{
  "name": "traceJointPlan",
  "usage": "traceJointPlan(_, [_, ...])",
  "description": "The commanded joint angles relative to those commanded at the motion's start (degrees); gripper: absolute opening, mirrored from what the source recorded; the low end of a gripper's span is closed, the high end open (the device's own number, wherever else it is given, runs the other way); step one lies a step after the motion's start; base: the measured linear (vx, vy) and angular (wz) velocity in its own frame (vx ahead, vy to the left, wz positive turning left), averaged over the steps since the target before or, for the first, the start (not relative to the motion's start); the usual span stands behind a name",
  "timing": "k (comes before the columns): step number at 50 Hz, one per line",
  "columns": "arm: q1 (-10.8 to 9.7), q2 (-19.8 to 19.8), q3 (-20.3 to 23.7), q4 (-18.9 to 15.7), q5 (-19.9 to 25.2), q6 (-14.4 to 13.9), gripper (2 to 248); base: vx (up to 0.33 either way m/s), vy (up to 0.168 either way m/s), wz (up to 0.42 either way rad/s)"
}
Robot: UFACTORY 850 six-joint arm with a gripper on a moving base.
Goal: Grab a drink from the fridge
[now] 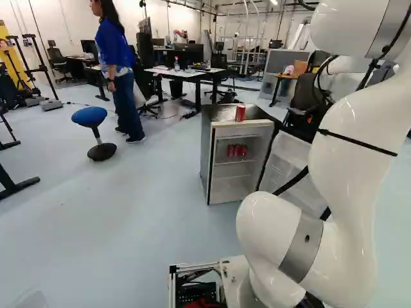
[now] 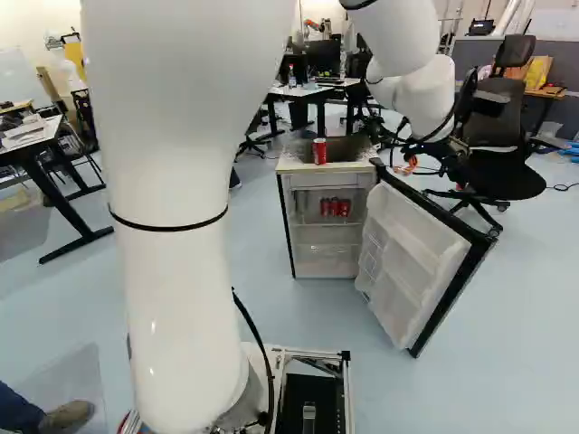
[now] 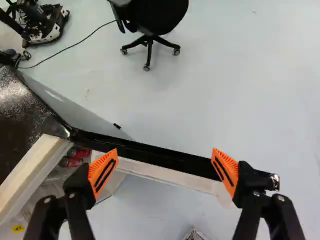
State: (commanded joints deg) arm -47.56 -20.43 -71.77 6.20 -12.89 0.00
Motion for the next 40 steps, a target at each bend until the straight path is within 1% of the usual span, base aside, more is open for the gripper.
traceJointPlan(12, [-0.44,-3.16,-3.92,0.00,-0.89,0.00,247,0.000,0.000,0.000])
traceJointPlan(40, [-0.26,-11.09,-14.20,0.00,-5.82,0.00,247,0.000,0.000,0.000])
